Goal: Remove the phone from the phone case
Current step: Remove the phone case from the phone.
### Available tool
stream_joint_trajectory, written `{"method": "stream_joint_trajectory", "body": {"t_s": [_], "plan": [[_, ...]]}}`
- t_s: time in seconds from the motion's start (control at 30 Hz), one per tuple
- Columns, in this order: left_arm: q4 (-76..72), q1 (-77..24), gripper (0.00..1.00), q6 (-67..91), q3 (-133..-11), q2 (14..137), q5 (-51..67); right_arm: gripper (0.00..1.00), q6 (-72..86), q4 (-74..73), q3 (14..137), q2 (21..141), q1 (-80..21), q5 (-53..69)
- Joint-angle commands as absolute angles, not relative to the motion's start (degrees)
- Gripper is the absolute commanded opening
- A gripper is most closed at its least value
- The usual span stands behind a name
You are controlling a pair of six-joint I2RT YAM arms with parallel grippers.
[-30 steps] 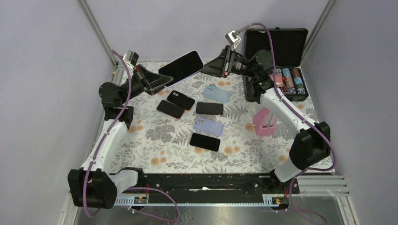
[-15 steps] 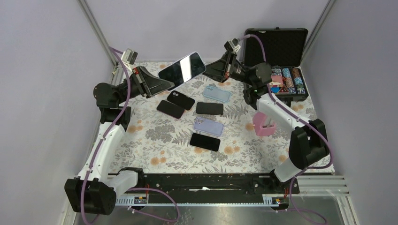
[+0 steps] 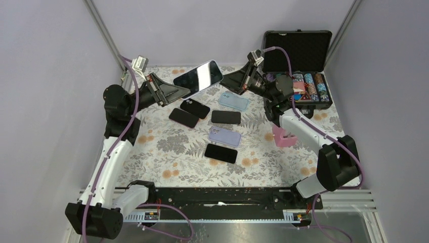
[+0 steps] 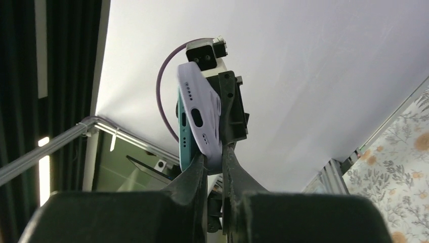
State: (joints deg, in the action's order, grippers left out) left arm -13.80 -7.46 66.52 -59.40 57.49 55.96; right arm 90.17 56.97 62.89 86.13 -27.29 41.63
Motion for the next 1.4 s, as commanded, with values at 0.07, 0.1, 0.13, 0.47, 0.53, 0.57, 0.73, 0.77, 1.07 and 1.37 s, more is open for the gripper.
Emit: {"method": "stream_joint_trajectory", "body": {"t_s": [0.07, 0.1, 0.13, 0.47, 0.53, 0.57, 0.73, 0.77, 1.07, 1.37], "plan": [[-24.35, -7.29, 0.30, 71.34, -53.08, 54.79, 43.23, 0.00, 90.33, 62.16, 63.53, 82.73, -29.33, 41.16], [-25.19, -7.29, 0.32, 71.83, -52.40, 54.57, 42.46, 0.00, 90.50, 62.33, 63.00, 82.53, -29.40, 40.80], [-26.40, -7.29, 0.33, 72.19, -51.88, 54.51, 42.44, 0.00, 90.05, 60.94, 62.72, 82.19, -29.44, 40.75], [-32.59, -7.38, 0.27, 77.99, -48.62, 56.31, 41.84, 0.00, 86.38, 59.40, 62.19, 81.81, -29.53, 44.47], [-35.85, -7.36, 0.01, 79.56, -48.12, 56.69, 43.20, 0.00, 86.85, 59.77, 62.11, 81.99, -29.53, 44.83], [-37.51, -7.38, 0.00, 80.13, -48.02, 56.89, 44.53, 0.00, 87.19, 59.33, 62.26, 81.88, -29.53, 45.02], [-41.13, -7.37, 0.00, 80.36, -49.53, 58.38, 53.41, 0.28, 86.21, 52.48, 63.93, 81.79, -29.14, 47.50], [-41.29, -7.34, 0.00, 80.65, -49.78, 58.58, 55.06, 0.33, 85.69, 51.38, 64.55, 81.95, -29.02, 48.33], [-48.37, -7.36, 0.00, 85.47, -50.65, 58.04, 65.99, 0.59, 82.46, 55.70, 74.79, 86.44, -27.84, 63.06], [-18.29, -7.34, 0.00, 63.72, -54.02, 53.51, 67.15, 0.59, 50.24, 22.35, 81.88, 79.92, -27.07, 63.89]]}}
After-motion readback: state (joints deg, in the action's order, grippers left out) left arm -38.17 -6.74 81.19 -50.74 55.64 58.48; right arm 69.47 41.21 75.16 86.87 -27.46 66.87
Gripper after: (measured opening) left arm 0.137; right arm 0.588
